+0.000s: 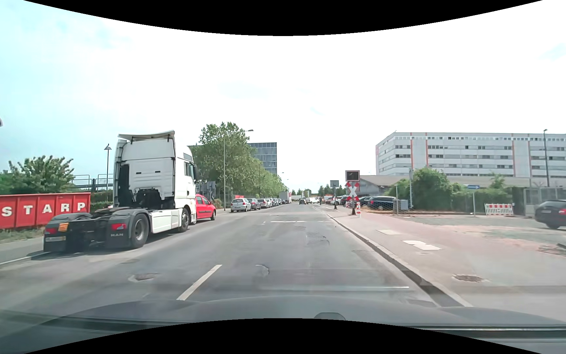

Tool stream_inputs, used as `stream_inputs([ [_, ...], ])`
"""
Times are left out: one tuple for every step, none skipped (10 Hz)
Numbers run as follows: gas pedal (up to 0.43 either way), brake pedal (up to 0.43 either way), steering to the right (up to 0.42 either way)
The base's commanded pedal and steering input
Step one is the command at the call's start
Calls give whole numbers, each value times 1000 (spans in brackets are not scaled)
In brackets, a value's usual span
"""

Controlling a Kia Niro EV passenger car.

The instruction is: Follow the waypoints while adhering to traffic rules and regulations

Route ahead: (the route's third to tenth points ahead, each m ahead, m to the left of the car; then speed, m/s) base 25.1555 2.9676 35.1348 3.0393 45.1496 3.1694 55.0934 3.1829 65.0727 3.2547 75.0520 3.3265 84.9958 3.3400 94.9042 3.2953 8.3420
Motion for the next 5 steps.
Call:
stream_inputs([
  [110,0,-1],
  [110,0,-1],
  [110,0,-1],
  [98,0,-6],
  [98,0,-9],
])
